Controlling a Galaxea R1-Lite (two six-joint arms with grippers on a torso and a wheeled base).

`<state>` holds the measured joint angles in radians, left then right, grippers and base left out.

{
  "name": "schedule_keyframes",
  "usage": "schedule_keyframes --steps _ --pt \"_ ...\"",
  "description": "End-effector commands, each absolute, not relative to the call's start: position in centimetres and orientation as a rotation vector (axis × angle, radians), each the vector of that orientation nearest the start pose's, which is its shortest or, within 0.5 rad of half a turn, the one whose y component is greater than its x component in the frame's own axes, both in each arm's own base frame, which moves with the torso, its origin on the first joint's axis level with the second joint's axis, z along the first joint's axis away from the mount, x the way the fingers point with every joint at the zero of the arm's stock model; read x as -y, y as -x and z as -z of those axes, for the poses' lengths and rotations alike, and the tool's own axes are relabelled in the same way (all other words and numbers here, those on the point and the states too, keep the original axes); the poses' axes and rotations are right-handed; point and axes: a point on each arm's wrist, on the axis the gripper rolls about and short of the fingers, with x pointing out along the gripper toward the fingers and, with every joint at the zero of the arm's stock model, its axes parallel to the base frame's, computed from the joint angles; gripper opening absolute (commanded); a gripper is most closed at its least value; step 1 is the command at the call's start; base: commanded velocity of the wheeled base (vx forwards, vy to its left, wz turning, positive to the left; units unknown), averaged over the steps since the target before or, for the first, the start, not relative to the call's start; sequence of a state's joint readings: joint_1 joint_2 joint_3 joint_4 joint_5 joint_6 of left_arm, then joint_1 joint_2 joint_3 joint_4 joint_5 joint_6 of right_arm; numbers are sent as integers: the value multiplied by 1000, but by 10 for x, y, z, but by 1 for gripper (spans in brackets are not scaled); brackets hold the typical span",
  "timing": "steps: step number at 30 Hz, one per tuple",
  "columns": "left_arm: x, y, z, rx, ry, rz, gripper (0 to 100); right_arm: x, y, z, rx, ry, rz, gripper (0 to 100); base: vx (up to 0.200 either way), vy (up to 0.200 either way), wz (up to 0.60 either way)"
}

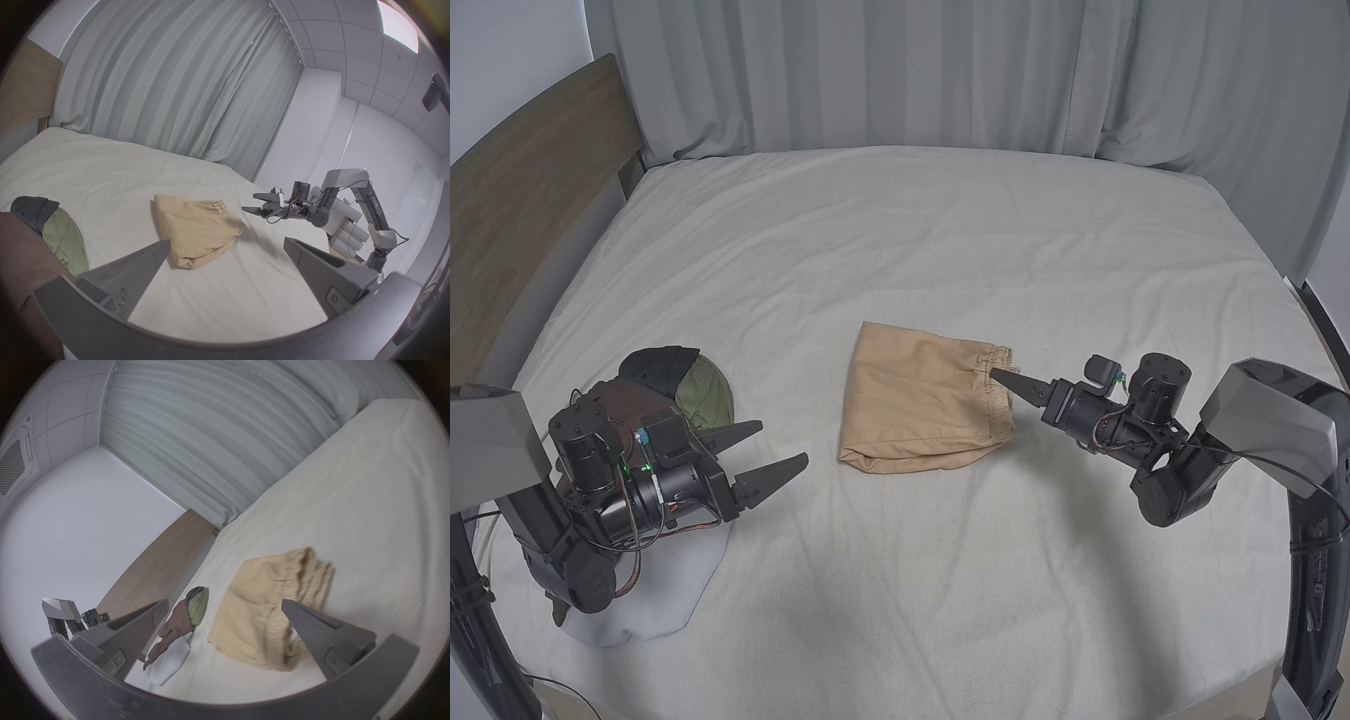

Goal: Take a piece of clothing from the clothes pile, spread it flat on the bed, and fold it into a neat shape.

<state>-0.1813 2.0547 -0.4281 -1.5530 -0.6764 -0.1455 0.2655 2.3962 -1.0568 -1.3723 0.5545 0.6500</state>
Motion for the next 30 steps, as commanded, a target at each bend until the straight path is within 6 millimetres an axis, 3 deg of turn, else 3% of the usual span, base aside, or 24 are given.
schedule_keyframes --steps 1,2,6,13,17,25,27,28,30 --pt "68 -295 -79 -137 156 850 100 -138 -412 -52 -244 -606 -829 100 0 0 0" --pt "67 -295 -79 -137 156 847 100 -147 -414 -36 -272 -604 -840 100 0 0 0" --pt "67 -296 -78 -142 157 847 100 -154 -418 -17 -307 -606 -838 100 0 0 0" --pt "67 -296 -77 -143 156 845 100 -154 -428 30 -358 -575 -813 100 0 0 0" --pt "68 -296 -77 -144 156 848 100 -153 -429 45 -371 -554 -804 100 0 0 0" --pt "68 -295 -77 -144 156 848 100 -152 -430 39 -349 -553 -791 100 0 0 0" --pt "69 -295 -78 -142 155 853 100 -155 -427 17 -304 -547 -813 100 0 0 0" --pt "69 -295 -78 -142 155 853 100 -155 -427 17 -304 -547 -813 100 0 0 0" --pt "72 -291 -80 -141 154 865 100 -154 -417 -31 -224 -539 -841 100 0 0 0"
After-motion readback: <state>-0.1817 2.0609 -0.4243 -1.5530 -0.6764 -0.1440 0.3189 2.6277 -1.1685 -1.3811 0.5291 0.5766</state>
